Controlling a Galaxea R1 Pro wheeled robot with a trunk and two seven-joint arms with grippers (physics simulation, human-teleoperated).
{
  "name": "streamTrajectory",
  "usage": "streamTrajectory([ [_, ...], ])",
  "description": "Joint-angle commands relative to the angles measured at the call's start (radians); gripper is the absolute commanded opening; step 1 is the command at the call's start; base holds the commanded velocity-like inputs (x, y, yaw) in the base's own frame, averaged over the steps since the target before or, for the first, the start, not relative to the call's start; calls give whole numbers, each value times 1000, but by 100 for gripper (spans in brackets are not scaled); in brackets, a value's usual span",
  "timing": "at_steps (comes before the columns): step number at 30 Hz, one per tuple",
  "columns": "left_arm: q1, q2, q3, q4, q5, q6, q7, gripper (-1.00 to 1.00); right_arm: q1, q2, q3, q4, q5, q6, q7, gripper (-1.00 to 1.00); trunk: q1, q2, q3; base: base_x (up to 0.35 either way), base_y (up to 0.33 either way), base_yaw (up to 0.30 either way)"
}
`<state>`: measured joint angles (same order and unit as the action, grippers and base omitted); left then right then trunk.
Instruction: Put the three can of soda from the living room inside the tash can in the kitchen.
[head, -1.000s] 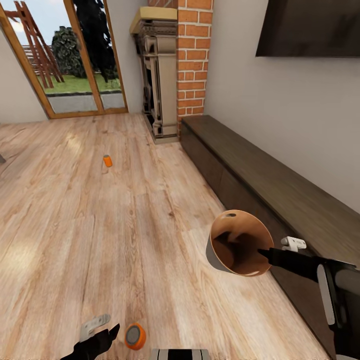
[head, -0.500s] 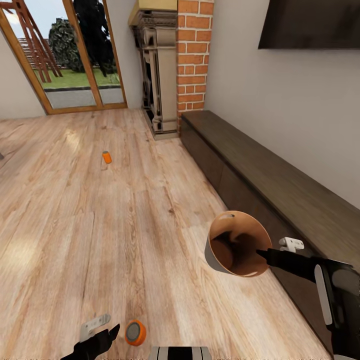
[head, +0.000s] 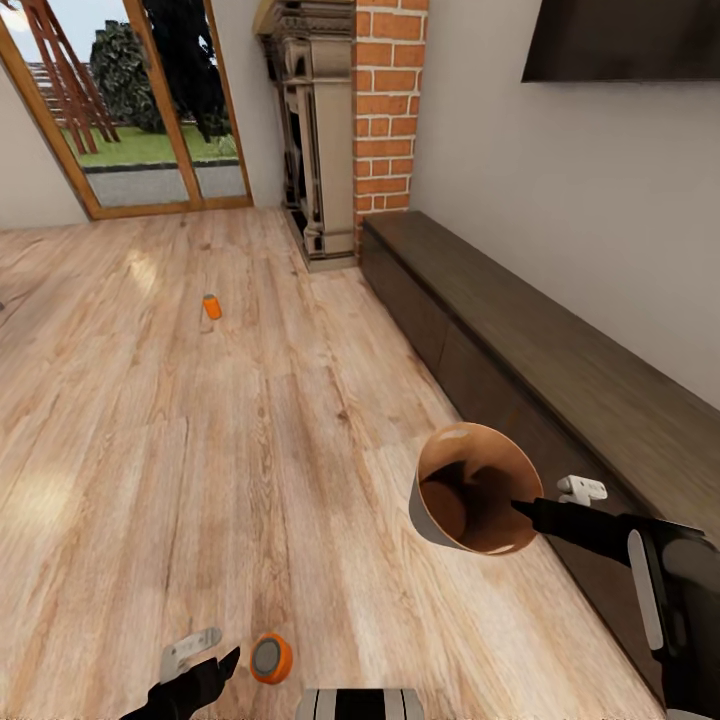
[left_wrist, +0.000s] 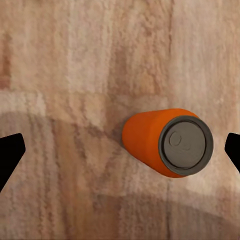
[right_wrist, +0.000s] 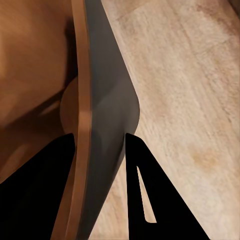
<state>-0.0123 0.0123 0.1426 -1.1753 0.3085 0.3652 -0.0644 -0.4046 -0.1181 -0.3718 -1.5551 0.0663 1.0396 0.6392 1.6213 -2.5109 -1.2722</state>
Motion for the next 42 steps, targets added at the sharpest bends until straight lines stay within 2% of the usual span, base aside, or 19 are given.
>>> streamTrajectory([
  [1, 0, 0, 0, 0, 0, 0, 0, 100, 0, 0, 0, -1, -32, 8, 2, -100, 0, 0, -2, 0, 0, 0],
  [42, 0, 0, 1, -14, 1, 0, -4, 100, 0, -4, 2, -1, -31, 8, 3, -100, 0, 0, -68, 0, 0, 0],
])
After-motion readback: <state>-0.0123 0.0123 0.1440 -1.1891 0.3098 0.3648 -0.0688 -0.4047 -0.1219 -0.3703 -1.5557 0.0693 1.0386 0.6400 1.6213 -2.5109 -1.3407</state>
